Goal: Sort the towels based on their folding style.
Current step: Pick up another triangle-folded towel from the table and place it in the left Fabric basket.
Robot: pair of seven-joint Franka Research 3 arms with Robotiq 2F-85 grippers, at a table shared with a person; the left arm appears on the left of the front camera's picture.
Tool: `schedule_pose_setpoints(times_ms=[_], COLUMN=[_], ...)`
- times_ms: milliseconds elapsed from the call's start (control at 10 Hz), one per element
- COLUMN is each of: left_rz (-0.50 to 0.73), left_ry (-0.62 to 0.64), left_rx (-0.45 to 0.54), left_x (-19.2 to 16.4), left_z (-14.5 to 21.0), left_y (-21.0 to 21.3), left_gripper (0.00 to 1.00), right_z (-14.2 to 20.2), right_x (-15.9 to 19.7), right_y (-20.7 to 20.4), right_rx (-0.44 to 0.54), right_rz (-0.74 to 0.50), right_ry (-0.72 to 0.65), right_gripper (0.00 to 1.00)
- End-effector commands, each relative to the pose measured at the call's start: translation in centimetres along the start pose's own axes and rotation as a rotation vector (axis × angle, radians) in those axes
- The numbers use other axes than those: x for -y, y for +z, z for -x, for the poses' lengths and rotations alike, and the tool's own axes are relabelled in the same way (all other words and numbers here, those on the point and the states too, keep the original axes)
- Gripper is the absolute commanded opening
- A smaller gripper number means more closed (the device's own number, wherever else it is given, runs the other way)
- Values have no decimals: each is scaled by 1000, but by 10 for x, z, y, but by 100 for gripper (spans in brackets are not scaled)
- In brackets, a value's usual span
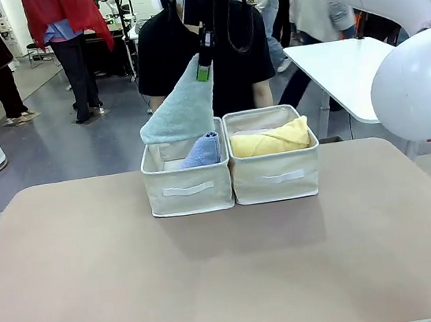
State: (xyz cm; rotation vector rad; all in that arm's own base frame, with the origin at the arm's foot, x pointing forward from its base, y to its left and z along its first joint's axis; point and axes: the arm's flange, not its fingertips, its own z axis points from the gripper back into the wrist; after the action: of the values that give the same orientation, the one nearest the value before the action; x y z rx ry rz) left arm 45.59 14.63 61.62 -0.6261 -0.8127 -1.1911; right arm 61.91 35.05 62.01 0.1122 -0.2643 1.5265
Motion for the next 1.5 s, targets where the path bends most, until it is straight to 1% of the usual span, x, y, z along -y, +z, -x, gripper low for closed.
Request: schedule_pose_setpoints(times_ms=[0, 200, 300, 400, 900, 1100, 1400], left_rz=[-11, -11, -11, -11, -11, -11, -11], left_ry=[6, 6, 6, 6, 6, 6, 6], left_rx=[-17, -17, -17, -17, -17, -17, -17], left_x=[1, 1, 1, 1, 1, 1, 1], left_z=[-1, -1, -1, -1, -1, -1, -1], left_y=[1, 1, 1, 1, 1, 1, 1], left_gripper=[100, 100, 100, 100, 100, 100, 100], right_z=[1, -2, -1, -2, -2, -4, -5], right_x=[-3, -1, 2, 5, 24, 30, 34], right_y=[-14, -25, -33, -41, -79, -98, -114], right_rx=[-35, -53, -62, -56, -99, -110, -129], right_rz=[68, 92, 85, 56, 19, -14, -58], right_ry=[5, -15, -29, -38, -83, -87, -100], right_gripper=[17, 17, 17, 17, 17, 17, 17])
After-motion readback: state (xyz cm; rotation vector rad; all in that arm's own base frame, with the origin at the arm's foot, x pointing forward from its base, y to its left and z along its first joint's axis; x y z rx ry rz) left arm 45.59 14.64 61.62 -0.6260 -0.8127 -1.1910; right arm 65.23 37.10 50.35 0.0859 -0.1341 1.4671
